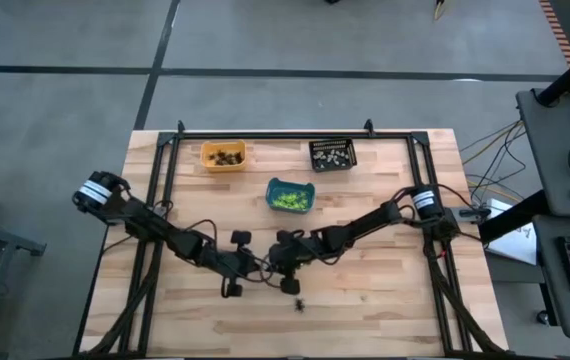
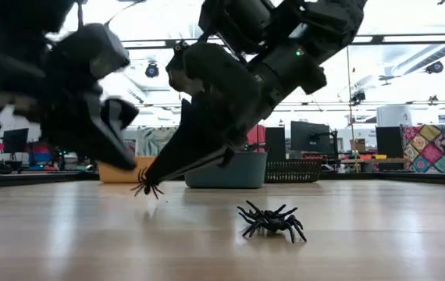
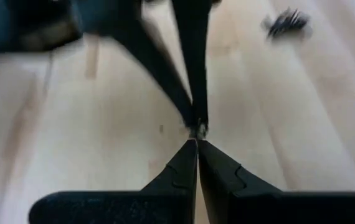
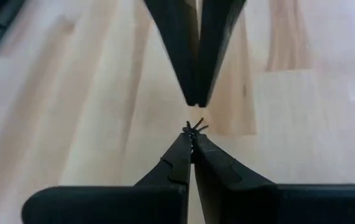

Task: Sort Halloween decoration
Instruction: Put the black spider toy into the yellow bin

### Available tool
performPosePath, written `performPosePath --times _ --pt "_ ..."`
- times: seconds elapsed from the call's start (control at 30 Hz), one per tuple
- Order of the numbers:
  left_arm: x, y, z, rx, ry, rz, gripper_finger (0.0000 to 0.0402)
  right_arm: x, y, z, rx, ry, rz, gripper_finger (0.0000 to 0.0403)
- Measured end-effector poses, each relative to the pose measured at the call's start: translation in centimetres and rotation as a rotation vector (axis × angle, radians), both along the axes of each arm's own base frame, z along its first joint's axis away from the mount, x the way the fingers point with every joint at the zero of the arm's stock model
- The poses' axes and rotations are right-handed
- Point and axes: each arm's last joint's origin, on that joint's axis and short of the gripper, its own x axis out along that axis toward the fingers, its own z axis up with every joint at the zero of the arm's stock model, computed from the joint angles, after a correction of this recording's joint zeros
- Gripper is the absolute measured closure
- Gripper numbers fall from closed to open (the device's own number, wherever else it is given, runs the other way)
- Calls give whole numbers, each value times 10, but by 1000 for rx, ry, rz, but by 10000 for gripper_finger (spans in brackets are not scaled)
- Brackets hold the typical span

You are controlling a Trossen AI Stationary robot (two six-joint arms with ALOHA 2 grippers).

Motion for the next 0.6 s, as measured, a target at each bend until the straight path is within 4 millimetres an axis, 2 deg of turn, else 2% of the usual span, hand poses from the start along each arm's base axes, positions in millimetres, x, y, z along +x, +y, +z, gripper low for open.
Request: performPosePath --times 0.13,0.3,0.43,0.6 --pt "-6 2 16 11 -61 -35 402 4 -9 4 132 -10 27 394" --pt "-14 5 35 -55 -156 -21 401 7 -11 10 197 -53 56 394" --pt "-25 8 34 -122 -194 -17 388 8 -12 11 208 -70 70 394" --pt "-33 10 19 -210 -193 13 341 9 -14 13 211 -80 64 394"
